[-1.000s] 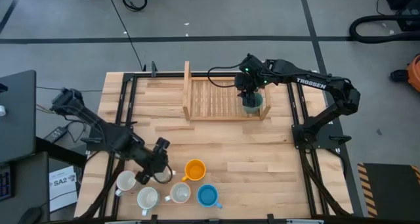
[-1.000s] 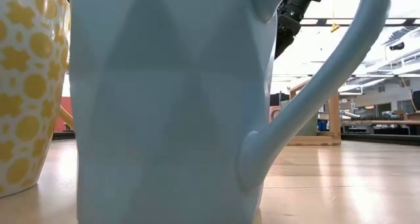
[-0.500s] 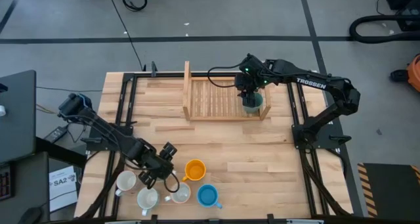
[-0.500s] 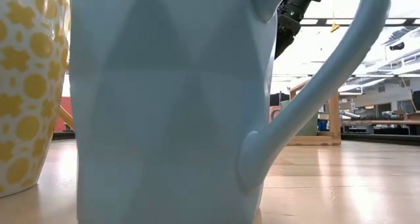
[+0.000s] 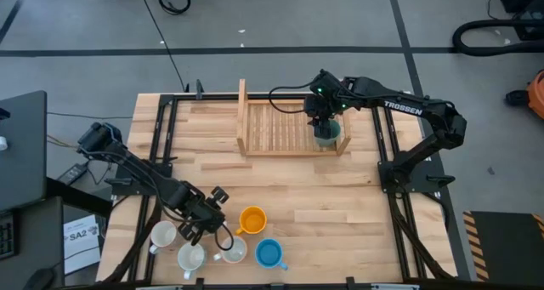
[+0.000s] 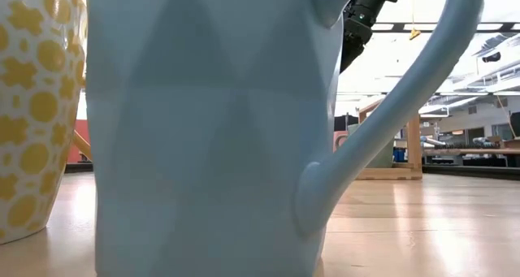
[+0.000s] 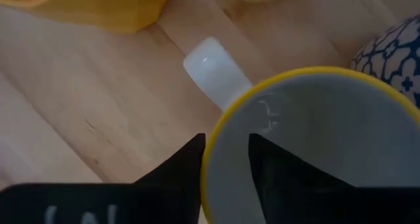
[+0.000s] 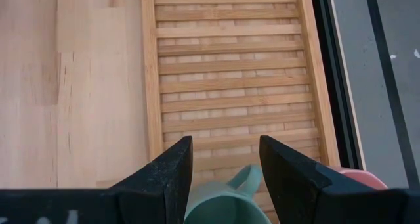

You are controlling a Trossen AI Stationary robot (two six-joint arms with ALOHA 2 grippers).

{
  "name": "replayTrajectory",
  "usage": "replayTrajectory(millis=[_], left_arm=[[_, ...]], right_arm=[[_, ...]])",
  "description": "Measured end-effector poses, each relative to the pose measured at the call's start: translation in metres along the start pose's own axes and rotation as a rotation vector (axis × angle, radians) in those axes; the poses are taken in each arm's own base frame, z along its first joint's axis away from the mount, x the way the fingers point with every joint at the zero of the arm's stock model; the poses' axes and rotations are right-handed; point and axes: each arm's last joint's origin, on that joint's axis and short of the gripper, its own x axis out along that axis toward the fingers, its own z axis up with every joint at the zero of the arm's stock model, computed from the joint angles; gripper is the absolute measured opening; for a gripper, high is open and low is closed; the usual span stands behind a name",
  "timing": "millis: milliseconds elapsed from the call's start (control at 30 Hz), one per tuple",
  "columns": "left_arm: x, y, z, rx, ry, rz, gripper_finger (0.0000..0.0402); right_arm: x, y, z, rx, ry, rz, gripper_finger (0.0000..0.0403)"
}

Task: Place coffee mugs
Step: Put the orange patterned mug on the shelf

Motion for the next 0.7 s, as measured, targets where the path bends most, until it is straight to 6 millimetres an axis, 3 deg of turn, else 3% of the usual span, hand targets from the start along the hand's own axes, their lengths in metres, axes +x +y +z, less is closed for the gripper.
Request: replayTrajectory(millis=[367,700], left_arm=[[-0.003,0.001,-0.003,-0.002,0.025,0.047,0.0031],[-0.016,0.006,-0.01,-0.168,0.011,0.084,0.0031]], right_arm=[[0.0,0.0,0.0,0.0,0.0,0.0,0.0183],[0.0,0.0,0.0,0.0,-0.001,0.0,0.0183]])
